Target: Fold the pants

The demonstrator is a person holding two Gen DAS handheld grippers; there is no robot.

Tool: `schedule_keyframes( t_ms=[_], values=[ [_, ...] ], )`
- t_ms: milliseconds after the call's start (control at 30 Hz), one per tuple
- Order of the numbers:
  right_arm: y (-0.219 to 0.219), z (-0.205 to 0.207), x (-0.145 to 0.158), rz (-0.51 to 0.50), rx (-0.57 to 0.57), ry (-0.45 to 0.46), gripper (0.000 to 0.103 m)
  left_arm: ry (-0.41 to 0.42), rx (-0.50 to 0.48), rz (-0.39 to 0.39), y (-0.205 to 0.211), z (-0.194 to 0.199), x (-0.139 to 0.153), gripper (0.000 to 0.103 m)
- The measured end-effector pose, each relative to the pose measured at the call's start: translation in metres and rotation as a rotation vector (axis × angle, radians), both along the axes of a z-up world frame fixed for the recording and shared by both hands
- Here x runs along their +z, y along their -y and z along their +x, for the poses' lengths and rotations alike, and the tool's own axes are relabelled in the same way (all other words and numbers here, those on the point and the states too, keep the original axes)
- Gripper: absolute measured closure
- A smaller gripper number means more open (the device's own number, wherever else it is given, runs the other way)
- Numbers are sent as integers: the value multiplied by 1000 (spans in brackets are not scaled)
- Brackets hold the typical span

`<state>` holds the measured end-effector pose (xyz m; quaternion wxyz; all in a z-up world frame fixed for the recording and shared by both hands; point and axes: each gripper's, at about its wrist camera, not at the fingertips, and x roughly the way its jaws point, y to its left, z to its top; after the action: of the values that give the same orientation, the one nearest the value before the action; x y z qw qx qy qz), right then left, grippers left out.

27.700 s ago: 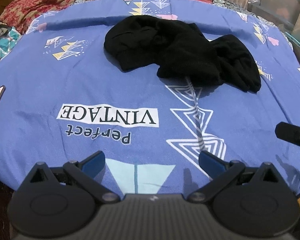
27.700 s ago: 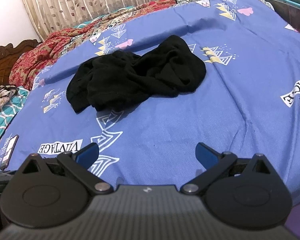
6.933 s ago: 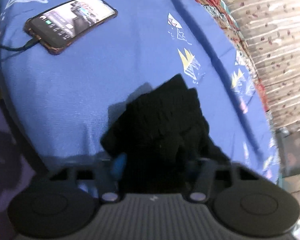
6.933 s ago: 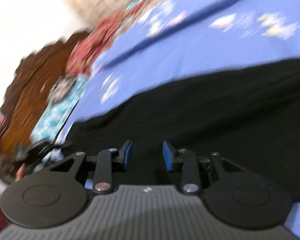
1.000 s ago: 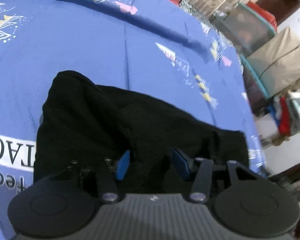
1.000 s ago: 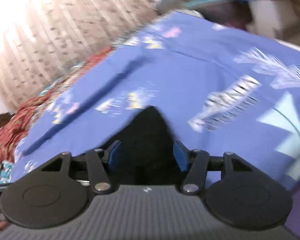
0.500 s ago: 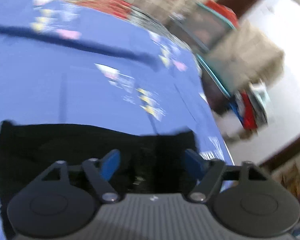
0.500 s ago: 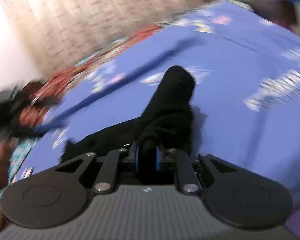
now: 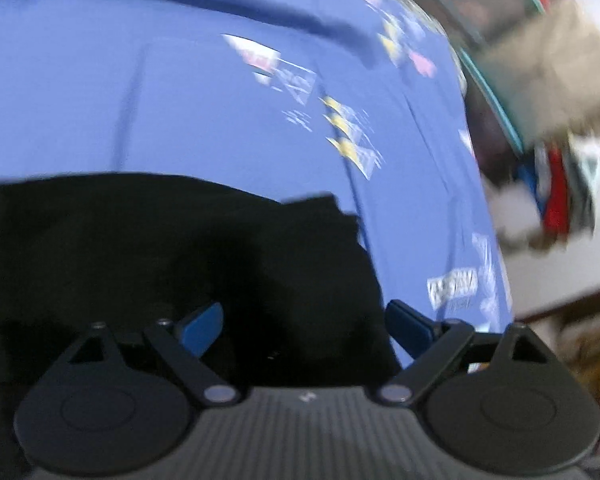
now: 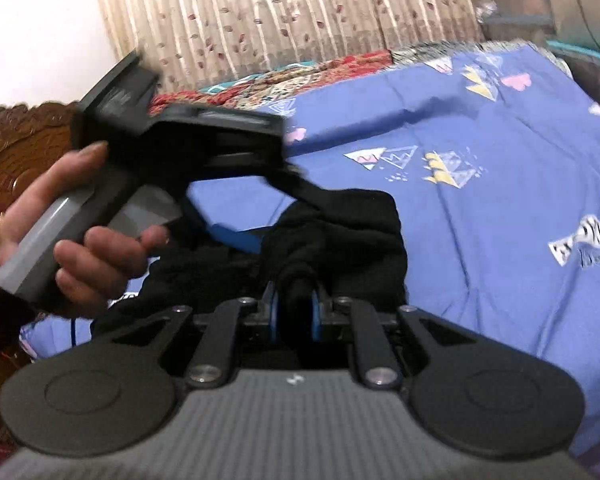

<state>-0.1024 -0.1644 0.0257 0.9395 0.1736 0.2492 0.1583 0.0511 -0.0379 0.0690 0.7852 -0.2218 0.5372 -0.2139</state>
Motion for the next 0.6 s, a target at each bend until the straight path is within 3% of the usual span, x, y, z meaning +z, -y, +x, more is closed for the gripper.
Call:
schedule_keyframes(
  t_ms=[133, 200, 233, 267, 300, 333, 400, 500, 600],
  values=[
    [0, -1, -2, 19, 1, -3, 85, -44, 71, -78, -22, 4, -6, 11],
    [-2, 1, -1, 11, 10, 2, 85, -65, 55, -99, -16, 10, -9, 11],
    [-2, 1, -2, 6, 15, 5, 85, -66, 36, -109, -9, 12, -11, 16],
    [-3, 0, 0, -1, 19, 9, 85, -59, 20, -111, -3, 11, -11, 45],
    [-4, 0, 0, -9, 24, 15, 85, -49, -8, -102, 7, 12, -12, 67],
    [-5, -3, 2, -18, 29, 23, 85, -41, -33, -55, 17, 14, -11, 93],
    [-8, -9, 6, -36, 42, 46, 85, -9, -11, -47, 16, 18, -6, 94],
    [-17, -17, 14, -52, 88, 84, 87, 9, 40, -157, -11, 20, 8, 94],
    [-39, -20, 24, -82, 195, 134, 93, 79, 57, -155, -36, 14, 26, 94]
  ],
)
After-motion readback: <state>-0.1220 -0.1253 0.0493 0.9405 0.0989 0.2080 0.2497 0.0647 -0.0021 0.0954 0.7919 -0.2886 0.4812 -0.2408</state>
